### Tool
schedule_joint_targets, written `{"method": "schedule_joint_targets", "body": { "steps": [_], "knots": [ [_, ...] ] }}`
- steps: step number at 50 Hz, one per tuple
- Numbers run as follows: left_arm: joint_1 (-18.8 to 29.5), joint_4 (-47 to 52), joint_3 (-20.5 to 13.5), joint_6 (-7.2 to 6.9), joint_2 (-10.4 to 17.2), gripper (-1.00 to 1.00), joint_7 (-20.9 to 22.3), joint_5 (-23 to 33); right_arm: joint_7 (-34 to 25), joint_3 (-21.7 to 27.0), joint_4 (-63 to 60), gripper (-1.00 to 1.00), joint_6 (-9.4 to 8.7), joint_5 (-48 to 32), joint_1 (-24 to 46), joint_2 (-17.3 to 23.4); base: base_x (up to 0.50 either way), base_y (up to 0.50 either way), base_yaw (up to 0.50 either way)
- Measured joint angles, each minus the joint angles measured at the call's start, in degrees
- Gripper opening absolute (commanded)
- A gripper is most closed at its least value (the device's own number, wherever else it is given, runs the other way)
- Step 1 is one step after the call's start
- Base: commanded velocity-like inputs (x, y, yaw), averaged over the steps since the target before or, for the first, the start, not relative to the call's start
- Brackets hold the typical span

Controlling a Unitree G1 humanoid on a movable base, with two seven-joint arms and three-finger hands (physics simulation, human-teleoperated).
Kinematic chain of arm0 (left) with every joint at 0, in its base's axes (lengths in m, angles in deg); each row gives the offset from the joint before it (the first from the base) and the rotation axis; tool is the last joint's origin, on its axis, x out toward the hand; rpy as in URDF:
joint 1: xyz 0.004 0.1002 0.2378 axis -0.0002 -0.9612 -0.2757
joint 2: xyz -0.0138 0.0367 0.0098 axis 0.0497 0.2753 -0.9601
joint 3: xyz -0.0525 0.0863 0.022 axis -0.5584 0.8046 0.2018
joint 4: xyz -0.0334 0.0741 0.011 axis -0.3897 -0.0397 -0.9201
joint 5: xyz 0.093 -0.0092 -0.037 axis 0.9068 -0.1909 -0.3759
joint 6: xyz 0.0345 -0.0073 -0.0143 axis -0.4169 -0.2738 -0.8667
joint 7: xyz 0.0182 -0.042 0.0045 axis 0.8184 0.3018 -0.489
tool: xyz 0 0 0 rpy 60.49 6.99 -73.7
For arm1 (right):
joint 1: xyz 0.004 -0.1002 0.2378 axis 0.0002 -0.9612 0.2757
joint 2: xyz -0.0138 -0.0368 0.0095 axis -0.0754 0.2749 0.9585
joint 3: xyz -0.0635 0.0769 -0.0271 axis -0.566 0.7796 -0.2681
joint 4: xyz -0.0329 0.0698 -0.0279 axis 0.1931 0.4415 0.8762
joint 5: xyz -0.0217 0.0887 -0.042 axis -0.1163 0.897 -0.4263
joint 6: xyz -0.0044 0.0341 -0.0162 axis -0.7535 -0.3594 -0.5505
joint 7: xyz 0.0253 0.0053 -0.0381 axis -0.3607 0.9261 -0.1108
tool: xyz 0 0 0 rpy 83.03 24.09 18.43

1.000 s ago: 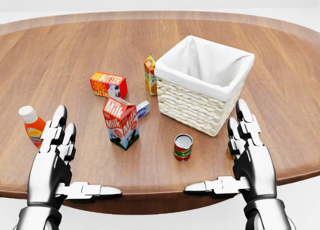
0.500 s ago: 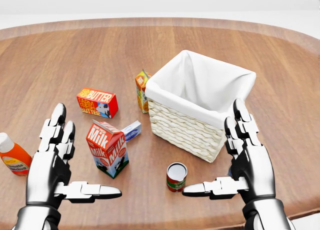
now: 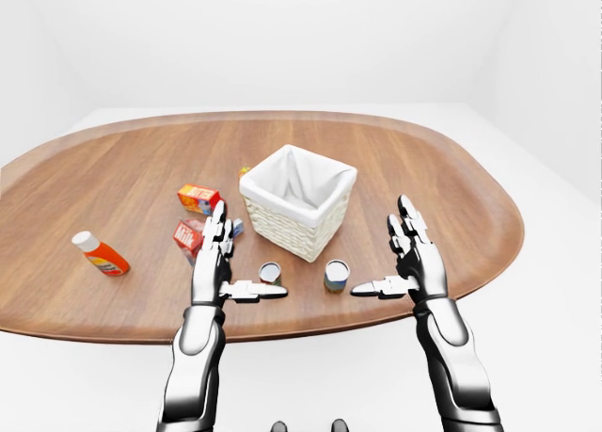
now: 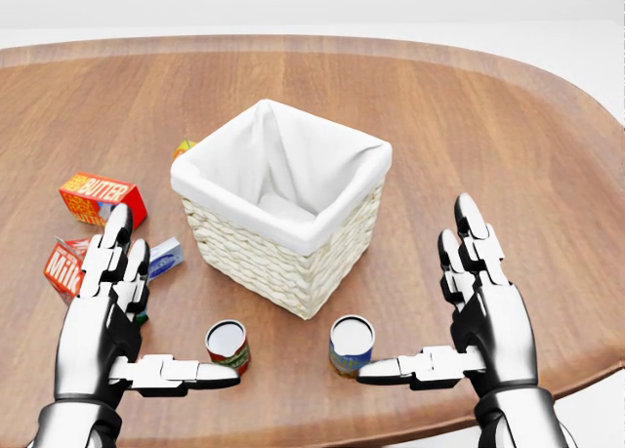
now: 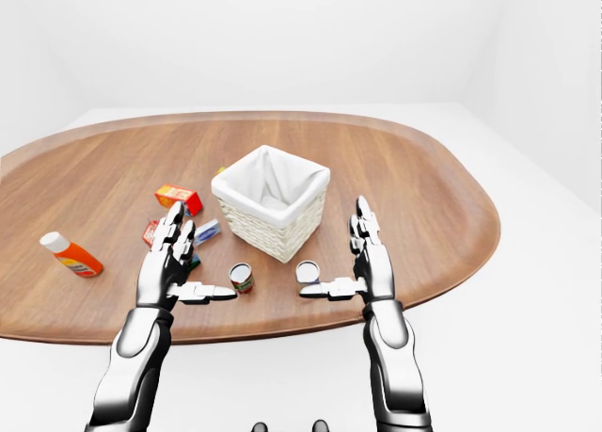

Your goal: Pick up the tomato sauce, and put it in the basket.

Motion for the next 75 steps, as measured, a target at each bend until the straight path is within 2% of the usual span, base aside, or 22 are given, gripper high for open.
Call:
{"method": "schedule_joint_targets", "body": {
  "steps": [6,17,34,46,75],
  "knots": [
    [-0.07,0.13,0.11,0.00,-0.09,1.00,0.04,-0.01,0.08,0.09,0.06,1.00,0.00,-0.02,-0.03,0.05,0.00,-0.37,0.00],
    [-0.73,-0.05,0.14,0.00,-0.09,1.00,0.06,0.05,0.23,0.09,-0.29,1.00,0.00,0.07,-0.59,0.02,0.23,-0.01,0.00],
    [-0.31,0.21,0.17,0.00,-0.09,1.00,0.05,-0.01,0.62,-0.01,-0.16,1.00,0.00,-0.35,0.29,-0.02,0.00,0.00,0.00],
    [-0.43,0.04,0.18,0.00,-0.10,1.00,0.05,-0.02,-0.35,-0.13,-0.52,1.00,0.00,0.22,-0.37,-0.01,0.47,0.00,0.00],
    [-0.25,0.50,0.12,0.00,-0.07,1.00,0.00,-0.10,0.22,-0.05,0.65,1.00,0.00,-0.31,0.12,-0.05,0.00,0.00,0.00]
  ]
}}
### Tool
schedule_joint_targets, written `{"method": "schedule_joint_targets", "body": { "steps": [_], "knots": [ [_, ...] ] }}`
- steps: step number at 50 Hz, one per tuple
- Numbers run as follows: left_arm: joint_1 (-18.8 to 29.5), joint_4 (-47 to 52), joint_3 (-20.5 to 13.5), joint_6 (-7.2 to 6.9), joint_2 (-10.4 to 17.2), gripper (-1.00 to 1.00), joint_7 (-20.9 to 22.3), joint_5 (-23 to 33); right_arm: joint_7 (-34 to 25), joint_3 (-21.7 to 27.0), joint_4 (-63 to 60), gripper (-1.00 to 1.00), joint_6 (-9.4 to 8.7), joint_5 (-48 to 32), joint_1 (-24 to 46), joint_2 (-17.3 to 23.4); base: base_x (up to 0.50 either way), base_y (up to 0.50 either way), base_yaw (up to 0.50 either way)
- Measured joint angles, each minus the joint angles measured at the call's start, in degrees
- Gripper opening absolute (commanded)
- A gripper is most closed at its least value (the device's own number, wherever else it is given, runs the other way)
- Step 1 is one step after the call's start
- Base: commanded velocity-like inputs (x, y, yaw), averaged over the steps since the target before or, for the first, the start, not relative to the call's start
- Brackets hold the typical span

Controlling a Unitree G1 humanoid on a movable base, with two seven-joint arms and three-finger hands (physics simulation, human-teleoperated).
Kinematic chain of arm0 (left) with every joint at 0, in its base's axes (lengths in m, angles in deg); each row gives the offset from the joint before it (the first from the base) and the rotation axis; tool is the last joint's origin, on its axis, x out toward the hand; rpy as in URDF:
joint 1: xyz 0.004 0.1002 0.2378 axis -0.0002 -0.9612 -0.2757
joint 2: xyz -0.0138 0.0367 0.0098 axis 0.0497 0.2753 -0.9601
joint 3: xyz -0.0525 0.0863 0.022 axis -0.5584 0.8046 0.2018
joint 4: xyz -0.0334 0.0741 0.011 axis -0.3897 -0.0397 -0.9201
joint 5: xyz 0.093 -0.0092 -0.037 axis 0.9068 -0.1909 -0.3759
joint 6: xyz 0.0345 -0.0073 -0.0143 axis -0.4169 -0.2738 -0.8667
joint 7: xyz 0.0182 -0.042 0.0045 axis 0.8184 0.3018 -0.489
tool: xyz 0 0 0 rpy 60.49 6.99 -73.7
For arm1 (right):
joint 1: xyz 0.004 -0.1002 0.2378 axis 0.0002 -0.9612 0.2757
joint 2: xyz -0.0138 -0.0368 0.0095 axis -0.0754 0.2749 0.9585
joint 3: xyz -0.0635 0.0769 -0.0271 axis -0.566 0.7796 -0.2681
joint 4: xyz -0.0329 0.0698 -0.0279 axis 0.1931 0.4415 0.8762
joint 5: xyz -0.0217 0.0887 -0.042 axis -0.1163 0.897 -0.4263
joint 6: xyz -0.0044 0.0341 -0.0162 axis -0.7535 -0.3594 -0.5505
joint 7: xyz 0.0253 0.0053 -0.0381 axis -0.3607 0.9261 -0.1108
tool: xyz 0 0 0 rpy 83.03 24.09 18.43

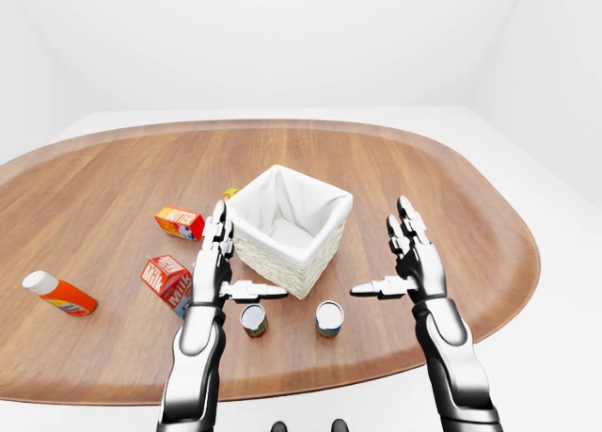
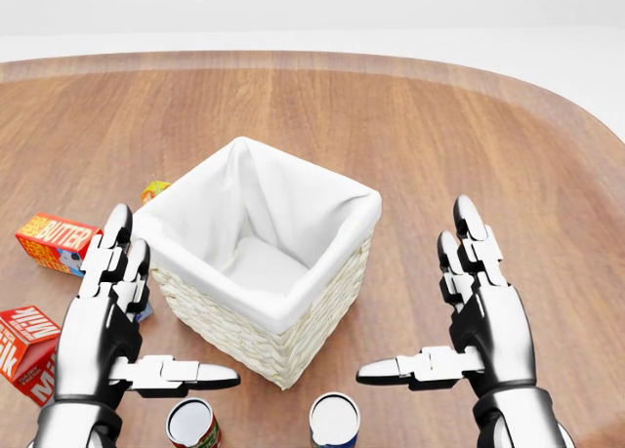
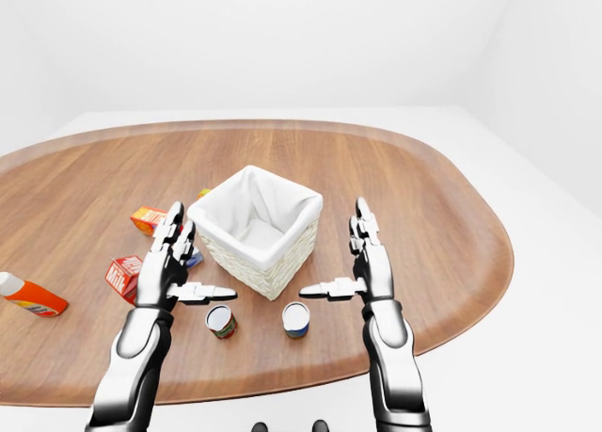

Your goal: Pick up the tomato sauce, and put it in the basket.

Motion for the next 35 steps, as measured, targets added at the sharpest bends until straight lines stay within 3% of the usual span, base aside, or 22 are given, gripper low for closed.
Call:
{"method": "schedule_joint_targets", "body": {
  "steps": [35],
  "knots": [
    [-0.13,0.30,-0.03,0.00,0.03,1.00,0.10,0.17,0.00,-0.03,0.57,1.00,0.07,-0.09,0.11,0.04,0.00,0.00,0.00]
  ]
}}
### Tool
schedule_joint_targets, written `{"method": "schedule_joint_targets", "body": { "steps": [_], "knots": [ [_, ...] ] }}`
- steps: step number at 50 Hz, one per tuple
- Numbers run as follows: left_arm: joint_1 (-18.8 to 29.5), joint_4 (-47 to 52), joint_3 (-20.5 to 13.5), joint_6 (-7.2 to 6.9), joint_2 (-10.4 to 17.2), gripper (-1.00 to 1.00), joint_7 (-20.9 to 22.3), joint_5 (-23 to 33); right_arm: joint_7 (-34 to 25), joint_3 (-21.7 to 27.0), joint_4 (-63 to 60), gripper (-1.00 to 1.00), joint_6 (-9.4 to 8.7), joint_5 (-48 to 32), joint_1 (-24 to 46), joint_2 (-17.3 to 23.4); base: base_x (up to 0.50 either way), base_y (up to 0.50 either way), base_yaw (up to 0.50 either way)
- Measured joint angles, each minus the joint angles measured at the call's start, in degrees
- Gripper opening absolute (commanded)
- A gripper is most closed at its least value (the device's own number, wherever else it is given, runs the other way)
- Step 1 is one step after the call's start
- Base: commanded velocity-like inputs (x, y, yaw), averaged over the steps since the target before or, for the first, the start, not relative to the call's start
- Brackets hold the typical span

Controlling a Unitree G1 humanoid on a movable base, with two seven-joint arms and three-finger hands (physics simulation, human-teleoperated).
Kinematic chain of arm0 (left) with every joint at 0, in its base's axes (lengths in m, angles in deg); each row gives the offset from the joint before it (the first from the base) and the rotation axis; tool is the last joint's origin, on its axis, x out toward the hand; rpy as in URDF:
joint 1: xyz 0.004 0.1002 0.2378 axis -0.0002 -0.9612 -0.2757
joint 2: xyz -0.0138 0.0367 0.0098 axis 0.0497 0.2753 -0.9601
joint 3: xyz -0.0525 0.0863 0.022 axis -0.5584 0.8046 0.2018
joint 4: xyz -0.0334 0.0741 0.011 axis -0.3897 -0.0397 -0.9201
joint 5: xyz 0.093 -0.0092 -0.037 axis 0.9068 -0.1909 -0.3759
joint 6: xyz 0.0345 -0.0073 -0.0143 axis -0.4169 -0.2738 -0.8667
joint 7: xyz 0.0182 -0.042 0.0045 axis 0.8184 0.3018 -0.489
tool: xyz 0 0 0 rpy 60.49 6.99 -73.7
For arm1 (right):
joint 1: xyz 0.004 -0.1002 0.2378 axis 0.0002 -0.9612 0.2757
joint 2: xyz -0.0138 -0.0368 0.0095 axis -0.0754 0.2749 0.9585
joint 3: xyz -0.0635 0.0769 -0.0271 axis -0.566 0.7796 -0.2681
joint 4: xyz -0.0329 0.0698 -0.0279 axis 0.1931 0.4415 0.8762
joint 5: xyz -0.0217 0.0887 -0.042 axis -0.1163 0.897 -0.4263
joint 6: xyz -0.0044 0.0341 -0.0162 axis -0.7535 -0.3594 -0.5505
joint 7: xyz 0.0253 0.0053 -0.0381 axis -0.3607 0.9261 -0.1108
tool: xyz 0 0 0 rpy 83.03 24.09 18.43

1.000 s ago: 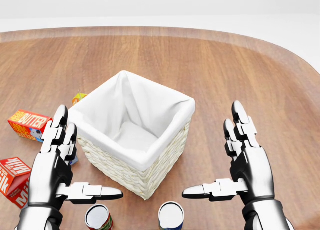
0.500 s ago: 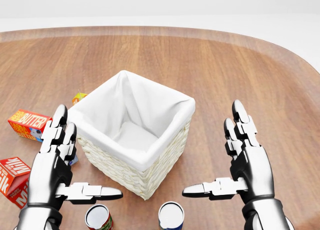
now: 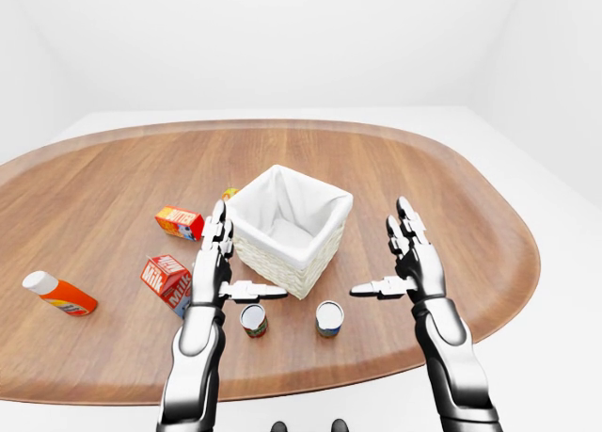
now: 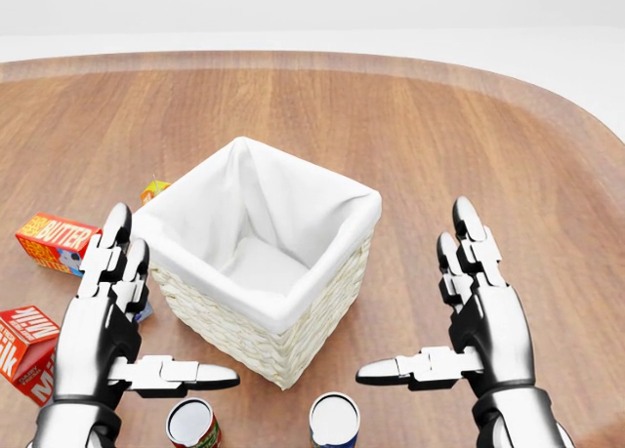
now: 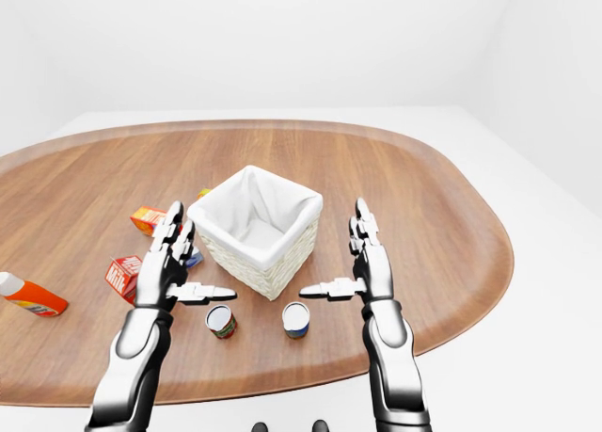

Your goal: Pick up the tomato sauce, and put it in the basket.

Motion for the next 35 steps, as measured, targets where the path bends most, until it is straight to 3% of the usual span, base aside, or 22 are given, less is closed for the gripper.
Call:
{"method": "schedule_joint_targets", "body": {
  "steps": [18,35],
  "knots": [
    [0.44,-0.59,-0.32,0.00,0.19,1.00,-0.01,0.13,-0.18,-0.38,0.05,1.00,0.66,-0.58,-0.32,-0.04,0.00,0.00,0.00],
    [2.29,-1.21,-2.05,0.00,1.45,1.00,-0.18,3.77,-0.02,-0.33,1.21,1.00,1.39,-0.94,0.06,-0.02,0.00,0.00,0.00]
  ]
}}
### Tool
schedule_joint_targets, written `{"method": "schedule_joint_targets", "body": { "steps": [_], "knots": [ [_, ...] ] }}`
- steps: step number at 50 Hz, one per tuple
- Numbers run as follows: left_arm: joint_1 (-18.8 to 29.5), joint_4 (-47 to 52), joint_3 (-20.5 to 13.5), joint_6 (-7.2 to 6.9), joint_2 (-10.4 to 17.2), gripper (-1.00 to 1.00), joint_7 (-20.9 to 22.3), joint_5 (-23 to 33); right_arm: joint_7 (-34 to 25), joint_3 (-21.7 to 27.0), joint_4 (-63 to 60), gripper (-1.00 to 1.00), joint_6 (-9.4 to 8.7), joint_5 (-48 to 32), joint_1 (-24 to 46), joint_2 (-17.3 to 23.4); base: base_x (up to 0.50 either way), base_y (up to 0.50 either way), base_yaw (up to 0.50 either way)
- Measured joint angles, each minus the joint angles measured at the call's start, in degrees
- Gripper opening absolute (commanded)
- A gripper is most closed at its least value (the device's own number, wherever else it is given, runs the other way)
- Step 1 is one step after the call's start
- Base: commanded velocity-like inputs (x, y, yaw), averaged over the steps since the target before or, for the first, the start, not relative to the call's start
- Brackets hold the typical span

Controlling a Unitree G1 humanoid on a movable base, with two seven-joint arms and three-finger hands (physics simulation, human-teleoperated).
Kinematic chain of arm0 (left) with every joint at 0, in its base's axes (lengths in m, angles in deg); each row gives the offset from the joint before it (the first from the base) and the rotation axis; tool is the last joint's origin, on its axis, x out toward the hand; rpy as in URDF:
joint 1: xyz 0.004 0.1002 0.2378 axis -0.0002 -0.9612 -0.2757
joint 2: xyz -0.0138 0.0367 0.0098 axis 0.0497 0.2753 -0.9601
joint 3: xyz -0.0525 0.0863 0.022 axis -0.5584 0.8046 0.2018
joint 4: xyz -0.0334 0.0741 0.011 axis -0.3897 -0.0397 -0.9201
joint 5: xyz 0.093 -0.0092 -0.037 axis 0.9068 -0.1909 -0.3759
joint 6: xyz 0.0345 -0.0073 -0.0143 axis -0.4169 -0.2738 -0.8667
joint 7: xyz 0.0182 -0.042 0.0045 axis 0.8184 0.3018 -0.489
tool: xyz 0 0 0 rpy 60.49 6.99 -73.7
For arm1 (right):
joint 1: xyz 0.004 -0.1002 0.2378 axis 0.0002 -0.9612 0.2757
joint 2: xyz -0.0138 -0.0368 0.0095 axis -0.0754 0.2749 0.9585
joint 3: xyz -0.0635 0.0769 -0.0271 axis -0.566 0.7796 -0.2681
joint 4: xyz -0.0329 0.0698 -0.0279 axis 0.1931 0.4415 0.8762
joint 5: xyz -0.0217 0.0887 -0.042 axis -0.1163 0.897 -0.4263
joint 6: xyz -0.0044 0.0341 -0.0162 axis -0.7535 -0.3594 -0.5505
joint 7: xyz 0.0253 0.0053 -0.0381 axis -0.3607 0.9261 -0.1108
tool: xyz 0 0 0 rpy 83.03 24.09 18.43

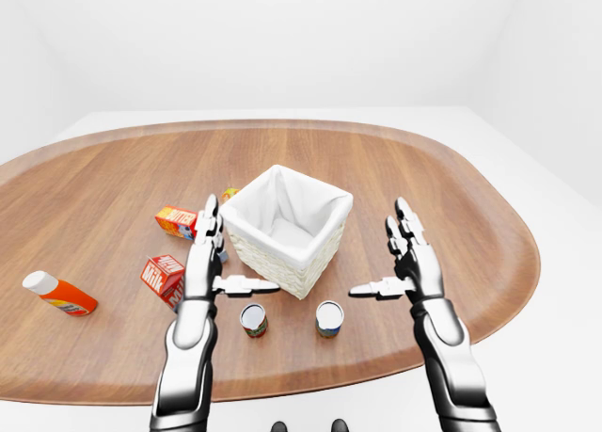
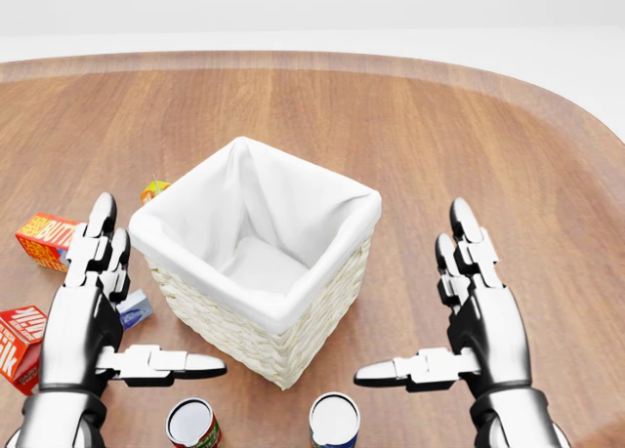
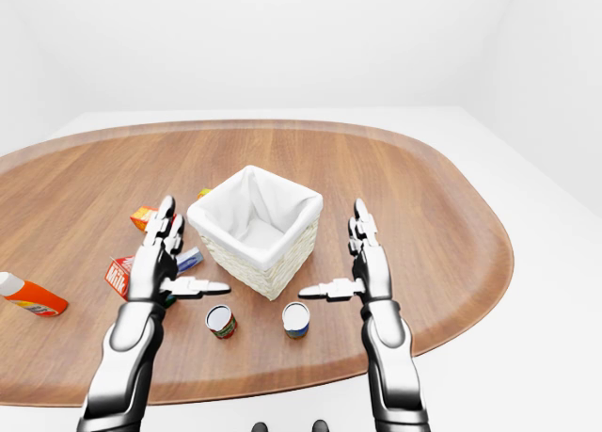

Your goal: Pick up the tomato sauce, and put it in the basket.

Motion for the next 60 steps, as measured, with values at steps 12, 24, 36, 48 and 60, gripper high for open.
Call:
{"method": "schedule_joint_targets", "body": {
  "steps": [12,24,36,48,60],
  "knots": [
    [0.16,0.89,-0.48,0.00,0.44,1.00,0.24,3.29,0.07,0.08,0.37,1.00,0.15,0.03,0.17,0.04,0.00,0.00,0.00],
    [-0.09,2.01,-0.50,0.00,0.59,1.00,0.71,6.22,0.07,0.14,0.20,1.00,-0.01,0.08,0.09,0.05,0.00,0.00,0.00],
    [-0.44,3.33,-0.36,0.00,0.71,1.00,1.56,8.82,0.03,0.21,0.15,1.00,-0.16,0.12,0.10,0.08,0.00,0.00,0.00],
    [-0.52,4.18,-0.47,0.00,0.91,1.00,2.24,11.22,0.03,0.28,0.25,1.00,-0.23,0.16,0.17,0.10,0.00,0.00,0.00],
    [-0.63,5.16,-0.58,0.00,1.12,1.00,2.93,13.73,0.11,0.42,0.83,1.00,-0.13,0.26,0.47,0.14,0.00,0.00,0.00]
  ]
}}
